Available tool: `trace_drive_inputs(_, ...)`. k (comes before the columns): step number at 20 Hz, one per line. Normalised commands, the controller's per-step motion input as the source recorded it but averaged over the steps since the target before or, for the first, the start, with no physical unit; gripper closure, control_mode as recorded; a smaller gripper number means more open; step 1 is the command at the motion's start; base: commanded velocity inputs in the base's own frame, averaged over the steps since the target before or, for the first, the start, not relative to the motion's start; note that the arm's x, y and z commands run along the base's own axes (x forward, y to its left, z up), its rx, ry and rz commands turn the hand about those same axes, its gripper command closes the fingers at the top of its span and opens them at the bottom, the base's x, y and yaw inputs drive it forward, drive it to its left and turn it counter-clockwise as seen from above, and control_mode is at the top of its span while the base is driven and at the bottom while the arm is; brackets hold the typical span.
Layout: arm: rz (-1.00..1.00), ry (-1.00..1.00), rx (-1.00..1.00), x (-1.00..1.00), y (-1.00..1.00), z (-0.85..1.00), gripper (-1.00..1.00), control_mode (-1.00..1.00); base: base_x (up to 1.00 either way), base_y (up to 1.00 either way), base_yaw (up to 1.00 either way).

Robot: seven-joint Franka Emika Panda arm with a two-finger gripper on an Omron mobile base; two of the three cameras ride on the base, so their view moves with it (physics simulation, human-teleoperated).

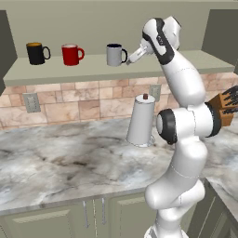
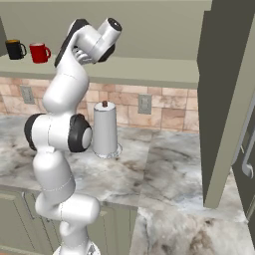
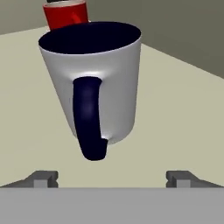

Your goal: Pick the mug on the counter and place it in the cabinet with the handle facing the right, like the mugs already inside.

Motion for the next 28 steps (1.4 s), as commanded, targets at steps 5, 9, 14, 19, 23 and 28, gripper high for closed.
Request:
trace_drive_inputs(5,0.00,-0.03,0.00,-0.07,-0.25,-0.06,-1.00,-1.00,0.00,0.00,0.00)
trace_drive_inputs(9,0.00,-0.05,0.00,-0.17,-0.18,0.00,-1.00,-1.00,0.00,0.00,0.00)
trace_drive_inputs(14,0.00,-0.05,0.00,-0.27,-0.12,0.00,-1.00,-1.00,0.00,0.00,0.00)
trace_drive_inputs(19,0.00,-0.08,0.00,-0.53,0.00,0.00,-1.00,-1.00,0.00,0.00,0.00)
trace_drive_inputs(23,0.00,-0.09,0.00,-0.63,0.00,0.00,-1.00,-1.00,0.00,0.00,0.00)
trace_drive_inputs(28,0.00,-0.10,0.00,-0.76,0.00,0.00,-1.00,-1.00,0.00,0.00,0.00)
